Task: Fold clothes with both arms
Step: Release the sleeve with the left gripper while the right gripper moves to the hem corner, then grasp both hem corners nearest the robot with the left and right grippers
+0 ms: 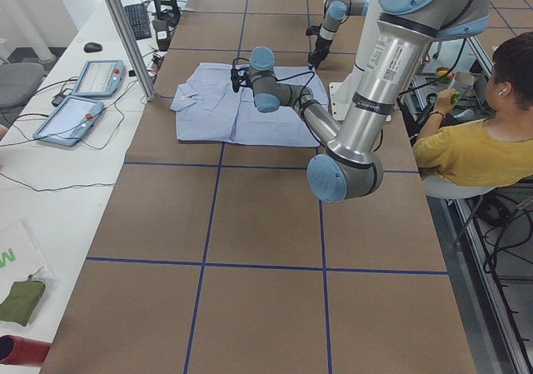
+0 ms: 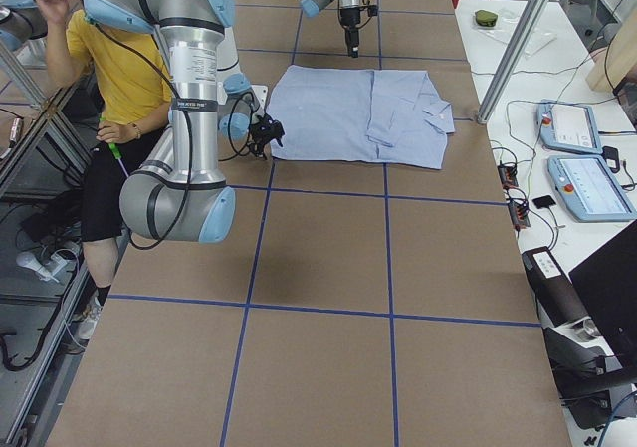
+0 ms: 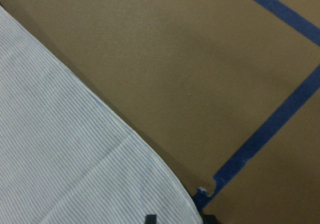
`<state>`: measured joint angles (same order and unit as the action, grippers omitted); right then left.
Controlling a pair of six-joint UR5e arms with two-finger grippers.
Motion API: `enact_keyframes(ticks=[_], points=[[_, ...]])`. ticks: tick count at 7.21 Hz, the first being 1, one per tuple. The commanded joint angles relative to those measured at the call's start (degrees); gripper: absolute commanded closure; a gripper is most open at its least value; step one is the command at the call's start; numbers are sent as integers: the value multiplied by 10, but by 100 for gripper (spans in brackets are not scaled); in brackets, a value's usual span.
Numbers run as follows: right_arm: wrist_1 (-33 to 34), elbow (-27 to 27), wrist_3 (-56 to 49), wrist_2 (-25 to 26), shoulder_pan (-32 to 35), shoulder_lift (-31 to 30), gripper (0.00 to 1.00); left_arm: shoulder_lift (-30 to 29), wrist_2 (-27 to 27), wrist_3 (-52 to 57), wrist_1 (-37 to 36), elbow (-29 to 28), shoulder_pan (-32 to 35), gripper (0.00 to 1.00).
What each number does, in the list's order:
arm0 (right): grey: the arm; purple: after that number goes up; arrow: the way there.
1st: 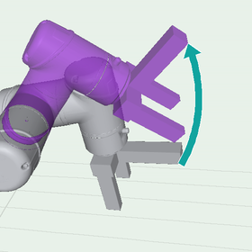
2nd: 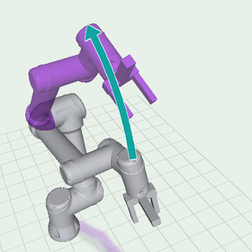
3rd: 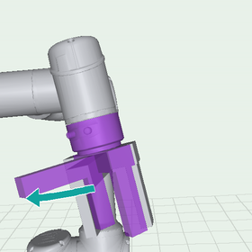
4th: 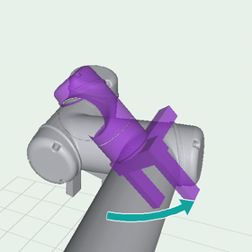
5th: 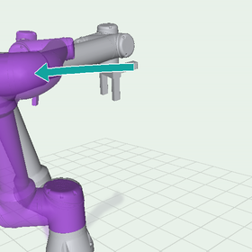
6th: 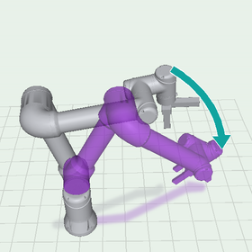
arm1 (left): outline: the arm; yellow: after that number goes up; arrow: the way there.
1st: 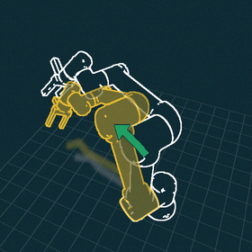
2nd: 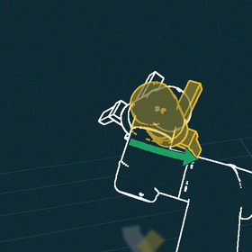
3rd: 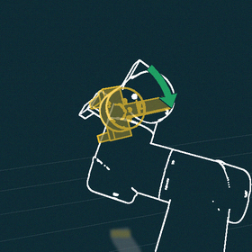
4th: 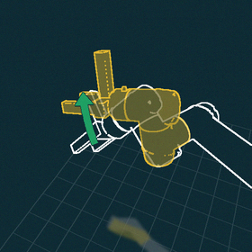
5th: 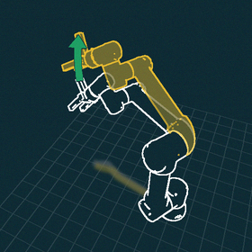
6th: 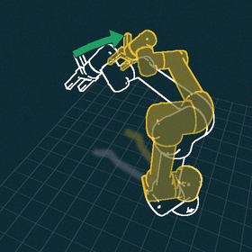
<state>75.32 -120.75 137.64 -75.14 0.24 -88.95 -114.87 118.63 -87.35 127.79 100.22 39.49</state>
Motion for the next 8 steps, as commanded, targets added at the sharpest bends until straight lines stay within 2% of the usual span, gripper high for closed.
enact_keyframes(ticks=[1,2,3,4,5,7,8], points=[[0,-5,3,0,3,-3,100,-1,-28,-18,-1,-2,-5,1],[1,-15,3,0,4,-5,100,-2,-33,-28,-2,8,-10,1],[1,-20,3,0,5,-5,100,22,-51,-67,-2,30,-40,1],[2,-23,3,0,8,-6,100,68,-90,-99,-9,77,-79,1],[2,-23,3,-1,11,-6,100,120,-95,-99,-8,115,-115,1],[2,-24,3,-1,11,-4,100,169,-182,-108,-10,139,-190,1],[2,-24,3,-1,10,-3,100,224,-184,-109,-9,165,-191,11]])
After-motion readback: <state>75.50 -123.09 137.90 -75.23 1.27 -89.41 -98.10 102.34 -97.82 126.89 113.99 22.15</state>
